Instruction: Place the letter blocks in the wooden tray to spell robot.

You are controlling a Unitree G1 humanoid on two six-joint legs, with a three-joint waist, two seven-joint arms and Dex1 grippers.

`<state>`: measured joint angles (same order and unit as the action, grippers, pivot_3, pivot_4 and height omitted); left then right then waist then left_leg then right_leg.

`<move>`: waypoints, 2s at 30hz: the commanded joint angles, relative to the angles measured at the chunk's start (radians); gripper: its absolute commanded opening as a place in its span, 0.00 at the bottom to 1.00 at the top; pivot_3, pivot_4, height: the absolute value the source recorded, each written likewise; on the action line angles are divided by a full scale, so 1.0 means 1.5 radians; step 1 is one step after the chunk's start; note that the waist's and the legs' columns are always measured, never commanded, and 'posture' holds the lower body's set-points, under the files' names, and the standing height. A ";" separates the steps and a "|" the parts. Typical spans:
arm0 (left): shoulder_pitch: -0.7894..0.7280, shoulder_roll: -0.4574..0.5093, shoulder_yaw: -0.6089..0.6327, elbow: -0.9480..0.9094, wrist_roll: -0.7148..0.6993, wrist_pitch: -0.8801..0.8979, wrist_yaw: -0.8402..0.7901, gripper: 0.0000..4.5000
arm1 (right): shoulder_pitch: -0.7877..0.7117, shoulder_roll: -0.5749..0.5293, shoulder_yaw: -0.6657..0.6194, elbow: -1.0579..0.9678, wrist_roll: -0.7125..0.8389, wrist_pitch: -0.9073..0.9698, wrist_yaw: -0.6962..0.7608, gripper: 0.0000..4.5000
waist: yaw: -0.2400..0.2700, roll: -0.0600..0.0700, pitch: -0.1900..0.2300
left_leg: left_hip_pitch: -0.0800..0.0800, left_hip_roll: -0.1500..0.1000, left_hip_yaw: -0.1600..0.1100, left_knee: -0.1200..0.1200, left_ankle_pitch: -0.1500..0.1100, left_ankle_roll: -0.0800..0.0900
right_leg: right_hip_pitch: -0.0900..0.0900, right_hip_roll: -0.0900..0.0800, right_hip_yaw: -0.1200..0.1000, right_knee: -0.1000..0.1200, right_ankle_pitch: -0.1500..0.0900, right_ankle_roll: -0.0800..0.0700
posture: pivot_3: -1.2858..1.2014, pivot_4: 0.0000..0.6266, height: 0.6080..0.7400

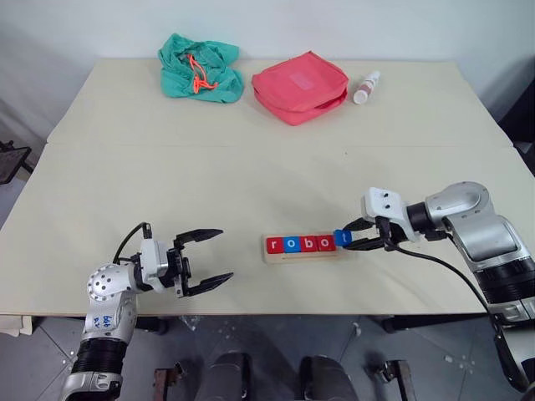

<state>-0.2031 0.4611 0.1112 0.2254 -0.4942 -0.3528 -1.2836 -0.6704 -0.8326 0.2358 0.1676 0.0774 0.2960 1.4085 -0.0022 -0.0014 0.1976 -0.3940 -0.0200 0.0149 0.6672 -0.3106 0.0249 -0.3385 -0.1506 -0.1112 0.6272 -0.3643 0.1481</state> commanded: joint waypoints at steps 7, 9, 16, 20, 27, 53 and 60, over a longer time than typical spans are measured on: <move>0.013 0.004 0.009 -0.025 -0.003 -0.011 0.009 1.00 | -0.011 -0.001 0.014 0.014 -0.007 -0.039 0.016 0.40 | 0.000 0.000 0.000 | 0.000 0.000 0.000 0.000 0.000 0.000 | 0.000 0.000 0.000 0.000 0.000 0.000 | 0.52 0.24 1.00; 0.014 0.004 0.009 -0.027 -0.002 -0.011 0.010 1.00 | -0.010 0.000 0.013 0.014 -0.005 -0.041 0.017 0.55 | 0.000 0.000 0.000 | 0.000 0.000 0.000 0.000 0.000 0.000 | 0.000 0.000 0.000 0.000 0.000 0.000 | 0.52 0.24 1.00; 0.009 0.004 0.008 -0.021 -0.002 -0.013 0.010 1.00 | -0.010 -0.006 -0.002 0.001 0.003 -0.031 0.006 1.00 | 0.000 0.000 0.000 | 0.000 0.000 0.000 0.000 0.000 0.000 | 0.000 0.000 0.000 0.000 0.000 0.000 | 0.52 0.24 1.00; 0.002 0.005 0.007 -0.015 -0.002 -0.014 0.008 1.00 | -0.005 -0.015 -0.019 -0.012 0.012 -0.016 -0.003 1.00 | 0.000 0.000 0.000 | 0.000 0.000 0.000 0.000 0.000 0.000 | 0.000 0.000 0.000 0.000 0.000 0.000 | 0.52 0.24 1.00; -0.013 0.003 0.003 0.002 -0.001 -0.013 -0.001 1.00 | 0.069 -0.038 -0.100 -0.109 0.080 0.068 -0.032 0.96 | 0.003 0.000 0.000 | 0.000 0.000 -0.001 0.000 0.000 0.000 | 0.000 0.000 -0.001 0.000 0.000 0.000 | 0.52 0.24 1.00; 0.002 0.015 0.010 -0.015 -0.008 -0.004 -0.007 1.00 | 0.100 0.000 -0.046 -0.075 0.066 0.046 -0.082 0.01 | 0.001 0.000 0.000 | 0.000 0.000 -0.001 0.000 0.000 0.000 | 0.000 0.000 -0.001 0.000 0.000 0.000 | 0.52 0.24 1.00; 0.003 0.016 0.009 -0.017 -0.007 -0.003 -0.004 1.00 | 0.102 -0.009 -0.064 -0.126 0.092 0.078 -0.073 0.01 | 0.001 0.000 0.000 | 0.000 0.000 -0.001 0.000 0.000 0.000 | 0.000 0.000 -0.001 0.000 0.000 0.000 | 0.52 0.24 1.00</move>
<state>-0.2093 0.4755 0.1114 0.2366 -0.4921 -0.3570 -1.2913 -0.5158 -0.8272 0.1701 0.0182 0.1925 0.4018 1.2944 -0.0004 -0.0014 0.1975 -0.3944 -0.0202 0.0136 0.6675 -0.3106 0.0249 -0.3378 -0.1506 -0.1125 0.6272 -0.3643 0.1481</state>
